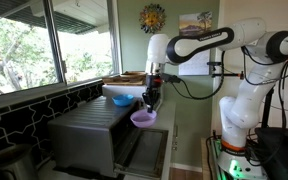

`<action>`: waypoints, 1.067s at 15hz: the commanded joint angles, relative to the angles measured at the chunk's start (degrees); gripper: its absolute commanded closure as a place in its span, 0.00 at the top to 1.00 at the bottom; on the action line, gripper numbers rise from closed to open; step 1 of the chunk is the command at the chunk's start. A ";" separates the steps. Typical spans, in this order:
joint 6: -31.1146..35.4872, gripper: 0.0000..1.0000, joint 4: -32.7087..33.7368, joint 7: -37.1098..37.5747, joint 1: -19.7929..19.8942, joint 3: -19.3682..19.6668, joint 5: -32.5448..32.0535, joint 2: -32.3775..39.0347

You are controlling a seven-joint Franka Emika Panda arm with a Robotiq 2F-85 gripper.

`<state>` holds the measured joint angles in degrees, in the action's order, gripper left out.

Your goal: Remove the blue bowl from the oven and put it on top of the oven and the remove the purple bowl from the oven top and put it inside the oven

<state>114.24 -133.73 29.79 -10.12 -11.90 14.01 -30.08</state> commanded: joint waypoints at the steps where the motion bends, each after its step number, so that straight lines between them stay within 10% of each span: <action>1: 1.38 0.01 -7.00 2.47 2.90 -2.46 -1.92 -3.06; 16: 24.24 0.01 -14.96 36.43 7.57 -4.80 3.13 -1.37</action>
<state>133.03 -146.53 59.14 -3.58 -15.02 16.42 -31.03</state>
